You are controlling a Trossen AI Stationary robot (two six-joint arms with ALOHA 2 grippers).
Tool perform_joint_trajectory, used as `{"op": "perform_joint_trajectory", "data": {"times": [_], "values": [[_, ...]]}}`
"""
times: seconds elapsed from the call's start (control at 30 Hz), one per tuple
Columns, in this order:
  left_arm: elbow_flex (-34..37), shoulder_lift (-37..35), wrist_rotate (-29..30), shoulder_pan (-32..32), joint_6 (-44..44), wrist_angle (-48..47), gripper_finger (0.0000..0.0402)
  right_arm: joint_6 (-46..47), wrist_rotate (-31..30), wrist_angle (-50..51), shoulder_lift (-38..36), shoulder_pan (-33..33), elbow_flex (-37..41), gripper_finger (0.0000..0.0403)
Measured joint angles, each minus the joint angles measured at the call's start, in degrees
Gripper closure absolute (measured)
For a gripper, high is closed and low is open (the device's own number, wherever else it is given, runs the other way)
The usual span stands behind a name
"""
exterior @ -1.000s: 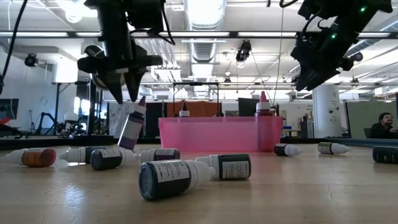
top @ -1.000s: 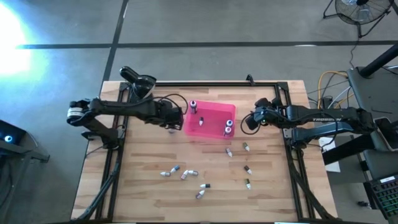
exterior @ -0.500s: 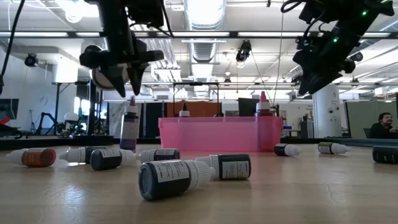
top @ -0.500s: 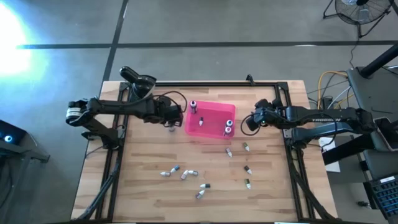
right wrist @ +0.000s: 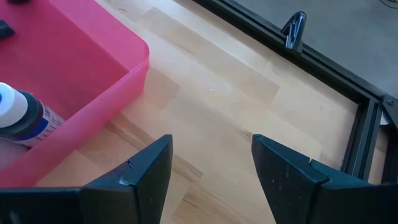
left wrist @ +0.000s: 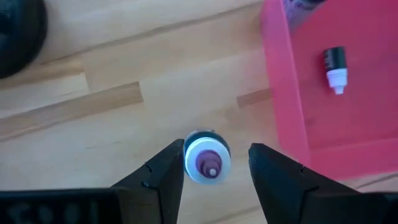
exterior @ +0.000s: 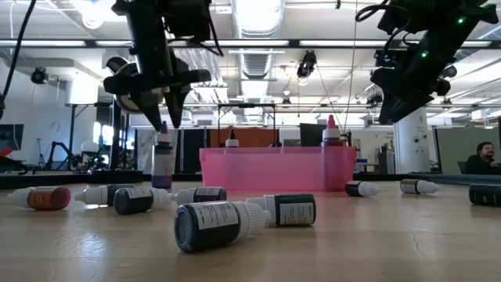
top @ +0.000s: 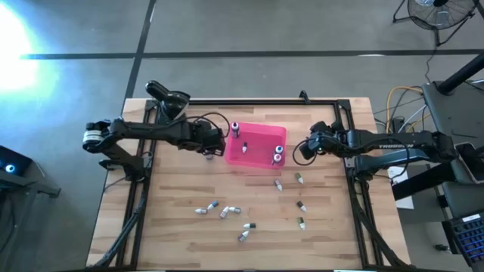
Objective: Pick & Place food coloring
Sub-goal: Put the large purple food coloring bottle into the pink bin
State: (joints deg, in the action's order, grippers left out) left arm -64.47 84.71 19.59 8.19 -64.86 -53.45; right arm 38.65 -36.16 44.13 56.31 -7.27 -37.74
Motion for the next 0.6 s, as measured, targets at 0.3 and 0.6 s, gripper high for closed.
{"op": "perform_joint_trajectory", "data": {"times": [0.3, 0.6], "values": [[1.1, 1.9, -1.6, 0.0, 0.0, 0.9, 0.0248, 0.4, 0.0, -0.1, 0.0, 0.0, 0.3, 0.0189], [0.9, 2.3, -2.6, 0.0, 0.3, 0.7, 0.0248, 0.4, 0.0, -0.1, 0.0, 0.0, 0.3, 0.0189]]}}
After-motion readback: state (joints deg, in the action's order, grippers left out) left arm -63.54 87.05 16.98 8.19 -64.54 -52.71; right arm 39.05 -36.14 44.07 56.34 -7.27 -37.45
